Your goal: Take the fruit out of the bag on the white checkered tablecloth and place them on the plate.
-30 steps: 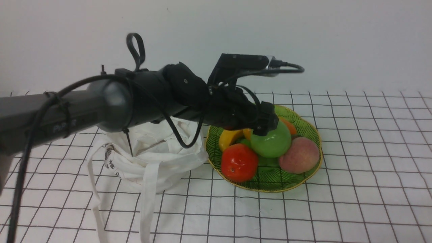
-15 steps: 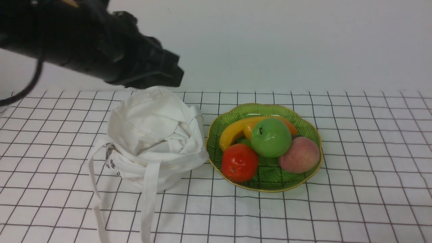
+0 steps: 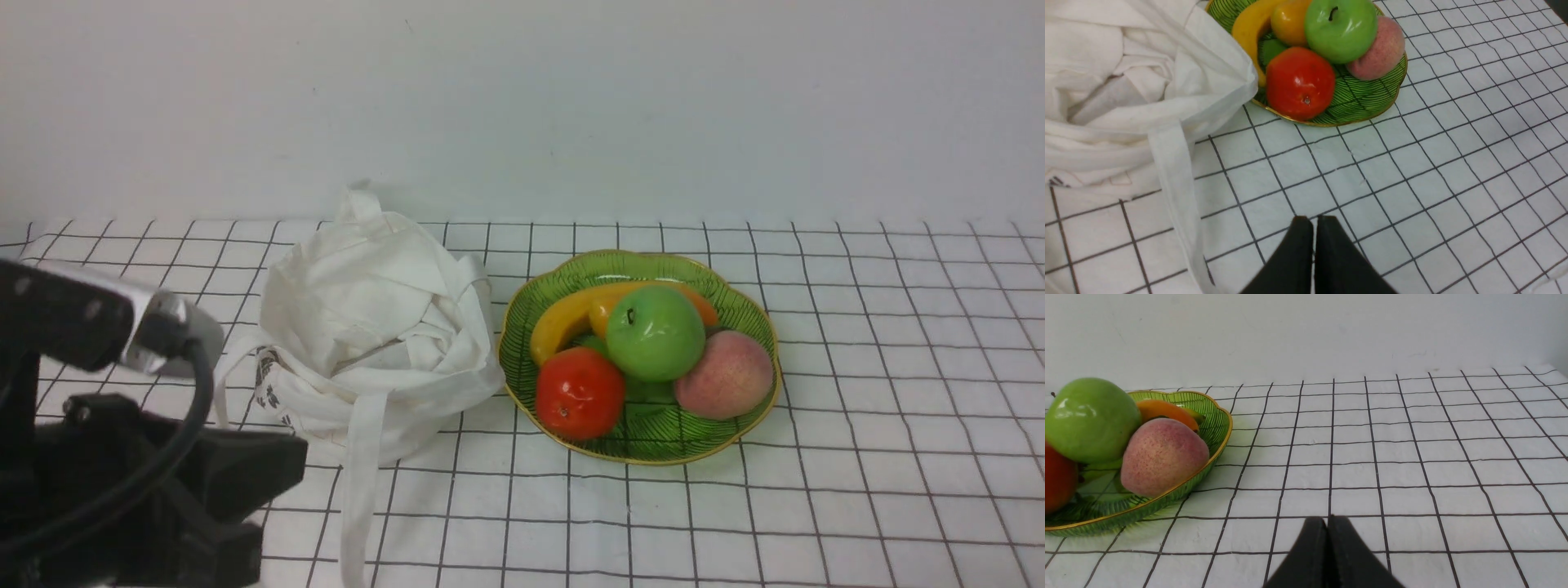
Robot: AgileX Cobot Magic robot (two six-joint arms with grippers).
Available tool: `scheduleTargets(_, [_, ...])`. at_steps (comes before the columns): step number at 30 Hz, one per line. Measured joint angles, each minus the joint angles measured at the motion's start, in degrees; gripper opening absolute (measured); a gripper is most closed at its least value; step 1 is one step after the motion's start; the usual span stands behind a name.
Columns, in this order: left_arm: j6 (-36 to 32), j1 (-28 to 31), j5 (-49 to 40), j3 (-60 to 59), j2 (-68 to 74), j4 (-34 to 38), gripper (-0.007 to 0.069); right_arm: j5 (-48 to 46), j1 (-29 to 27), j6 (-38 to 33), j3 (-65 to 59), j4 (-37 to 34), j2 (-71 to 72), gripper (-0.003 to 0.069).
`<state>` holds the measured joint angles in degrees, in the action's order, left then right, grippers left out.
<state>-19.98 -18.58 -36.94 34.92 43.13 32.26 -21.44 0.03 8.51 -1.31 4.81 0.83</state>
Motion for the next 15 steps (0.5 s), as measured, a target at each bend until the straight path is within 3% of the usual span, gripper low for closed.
scheduleTargets(15, [-0.5,0.0,0.2,-5.8,-2.9,-6.3,-0.0008,0.0,0.0,0.0,0.0,0.0,0.0,-0.0014])
